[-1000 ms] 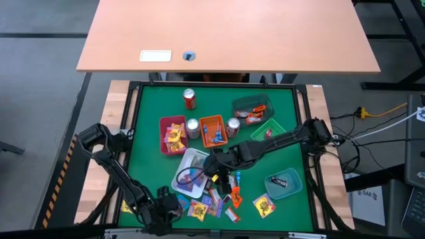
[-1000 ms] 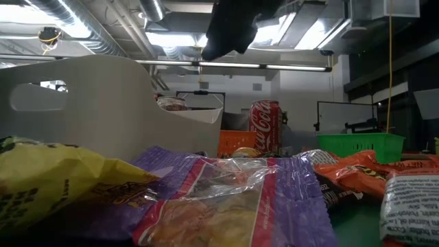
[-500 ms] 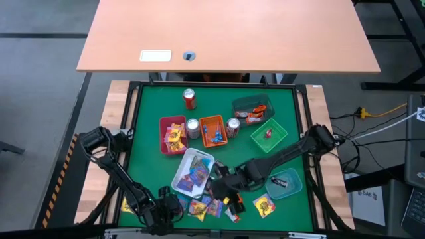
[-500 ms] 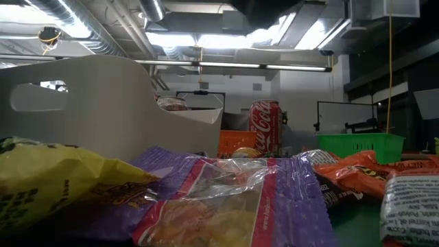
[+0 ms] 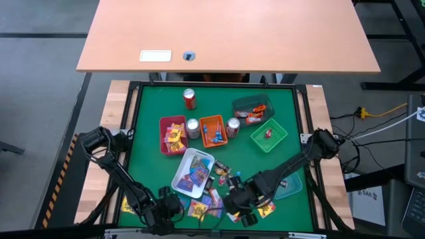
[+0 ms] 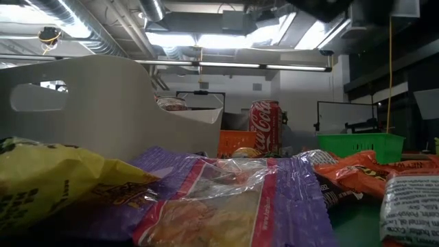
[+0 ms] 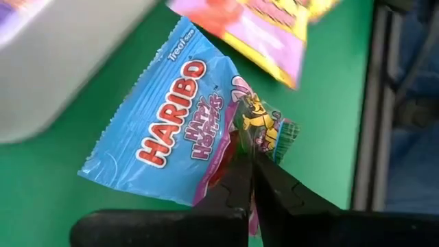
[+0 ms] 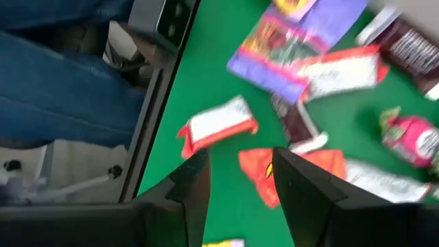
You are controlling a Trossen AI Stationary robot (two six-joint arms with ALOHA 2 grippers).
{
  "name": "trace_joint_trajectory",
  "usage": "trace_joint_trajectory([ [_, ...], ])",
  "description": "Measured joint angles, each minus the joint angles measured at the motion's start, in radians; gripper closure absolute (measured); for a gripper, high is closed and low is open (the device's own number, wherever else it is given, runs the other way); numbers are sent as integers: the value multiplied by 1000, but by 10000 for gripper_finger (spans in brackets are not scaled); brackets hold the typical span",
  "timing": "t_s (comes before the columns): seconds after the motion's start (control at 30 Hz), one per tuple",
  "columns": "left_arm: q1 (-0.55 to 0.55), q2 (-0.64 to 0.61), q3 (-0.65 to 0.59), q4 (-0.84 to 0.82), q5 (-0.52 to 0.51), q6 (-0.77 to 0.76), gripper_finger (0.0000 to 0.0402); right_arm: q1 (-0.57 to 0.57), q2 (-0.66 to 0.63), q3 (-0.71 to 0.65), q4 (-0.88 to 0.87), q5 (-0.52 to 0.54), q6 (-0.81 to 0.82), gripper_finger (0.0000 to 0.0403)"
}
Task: Sort candy
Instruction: Put the blue gummy into the white bin
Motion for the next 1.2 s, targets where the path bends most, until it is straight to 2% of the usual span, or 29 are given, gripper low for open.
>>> trace_joint_trajectory([
  [0.3, -2, 4, 106, -14, 172, 44, 401, 71, 0, 0, -75, 1, 82, 246],
  [0.53, -2, 2, 244, -11, 201, 197, 401, 119, 0, 0, -136, 3, 169, 246],
  [0.7, 12, 2, 350, -11, 109, 347, 401, 158, -1, 0, -184, 20, 182, 246],
  [0.93, 59, 0, 440, -11, -7, 541, 401, 237, -1, 0, -228, 139, 269, 246],
  [1.07, 99, 0, 443, -47, -57, 580, 401, 282, -2, -22, -223, 162, 320, 246],
  [1.2, 149, 0, 443, -173, -96, 554, 401, 322, -2, -65, -212, 162, 371, 246],
])
